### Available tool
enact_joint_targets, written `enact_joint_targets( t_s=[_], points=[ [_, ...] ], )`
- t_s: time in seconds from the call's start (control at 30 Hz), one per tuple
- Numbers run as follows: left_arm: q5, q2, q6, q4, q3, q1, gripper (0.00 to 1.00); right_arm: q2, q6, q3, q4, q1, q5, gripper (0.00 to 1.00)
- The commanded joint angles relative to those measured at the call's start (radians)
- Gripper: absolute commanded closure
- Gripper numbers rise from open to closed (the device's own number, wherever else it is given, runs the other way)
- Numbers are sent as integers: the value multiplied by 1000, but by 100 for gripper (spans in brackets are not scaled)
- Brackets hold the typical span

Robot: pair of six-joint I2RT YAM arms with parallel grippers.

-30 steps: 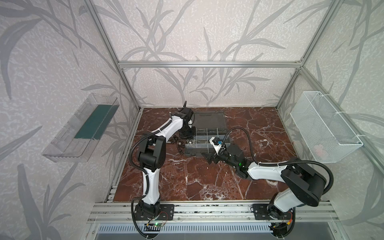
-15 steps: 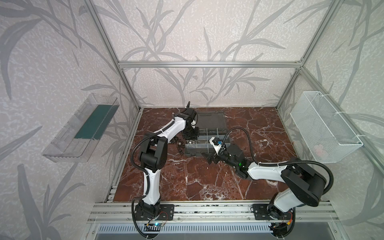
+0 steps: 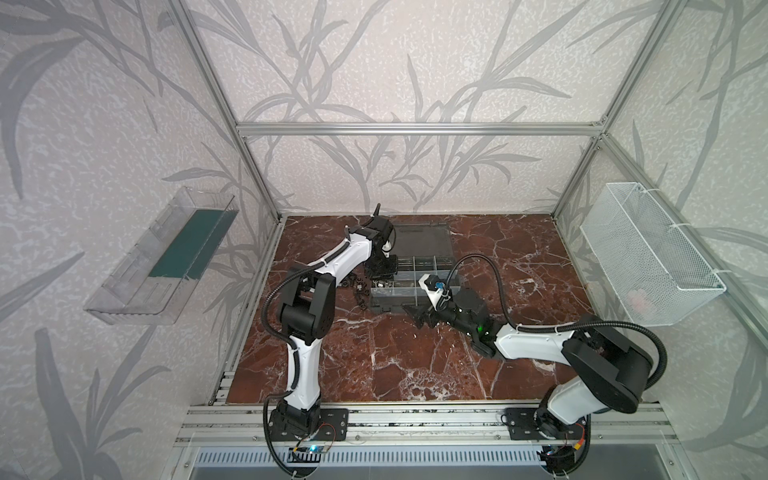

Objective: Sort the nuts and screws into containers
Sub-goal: 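Carry the wing nut with the left gripper over the nearest compartment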

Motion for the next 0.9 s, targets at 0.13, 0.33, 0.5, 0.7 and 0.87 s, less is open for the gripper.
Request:
enact_joint_targets(
  t_s=[0.13,0.33,0.5,0.7,0.87],
  points=[
    [-19,14,9,-40,10,-6,77,-7,-7,9,23,7,4,1],
    [-27,17,12,-42,15,-6,74,-5,-5,9,23,7,2,1],
    [-24,14,12,-38,15,-6,74,-4,-5,9,23,7,3,1],
    [-19,-7,12,-30,9,-5,75,-3,-6,12,21,7,3,1],
    [13,-40,15,-3,-6,-5,75,-3,-6,12,20,7,3,1]
  ],
)
